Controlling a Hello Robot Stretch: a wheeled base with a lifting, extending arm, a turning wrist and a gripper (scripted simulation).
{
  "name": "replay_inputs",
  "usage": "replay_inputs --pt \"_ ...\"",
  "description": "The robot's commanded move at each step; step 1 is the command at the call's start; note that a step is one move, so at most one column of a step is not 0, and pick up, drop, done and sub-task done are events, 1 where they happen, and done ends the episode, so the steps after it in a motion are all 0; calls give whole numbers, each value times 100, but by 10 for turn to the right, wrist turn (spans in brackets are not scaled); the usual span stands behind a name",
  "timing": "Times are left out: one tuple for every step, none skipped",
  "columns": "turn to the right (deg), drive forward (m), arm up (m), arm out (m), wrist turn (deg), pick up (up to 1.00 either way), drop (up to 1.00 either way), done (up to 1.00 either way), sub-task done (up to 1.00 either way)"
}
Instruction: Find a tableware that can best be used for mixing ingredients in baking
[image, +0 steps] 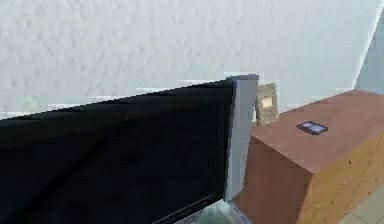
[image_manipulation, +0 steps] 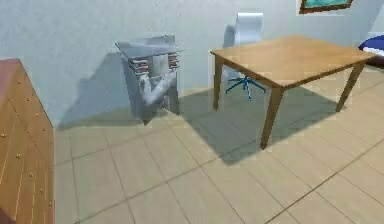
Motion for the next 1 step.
replay_inputs --pt "450 0 0 0 0 0 0 0 0"
